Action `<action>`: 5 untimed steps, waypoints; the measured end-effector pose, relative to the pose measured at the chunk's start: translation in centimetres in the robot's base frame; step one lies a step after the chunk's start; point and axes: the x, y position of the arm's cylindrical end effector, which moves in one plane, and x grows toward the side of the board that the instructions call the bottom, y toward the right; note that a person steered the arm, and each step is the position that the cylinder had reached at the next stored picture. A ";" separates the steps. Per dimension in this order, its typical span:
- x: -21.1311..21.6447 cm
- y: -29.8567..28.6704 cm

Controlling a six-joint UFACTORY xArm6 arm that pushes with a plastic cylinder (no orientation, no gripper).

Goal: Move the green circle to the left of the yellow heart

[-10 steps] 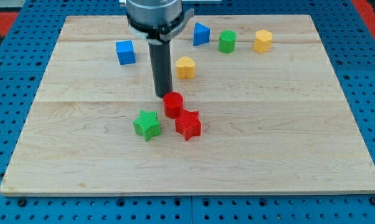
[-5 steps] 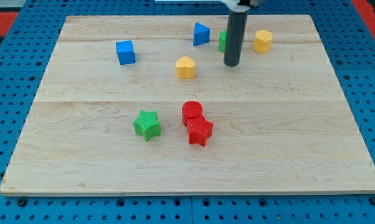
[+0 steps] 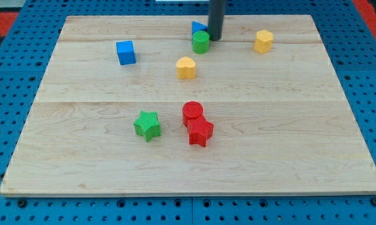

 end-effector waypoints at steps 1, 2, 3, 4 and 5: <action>0.5 -5.1; 2.8 -9.3; 6.2 -11.9; 9.4 -12.3; 3.1 -12.1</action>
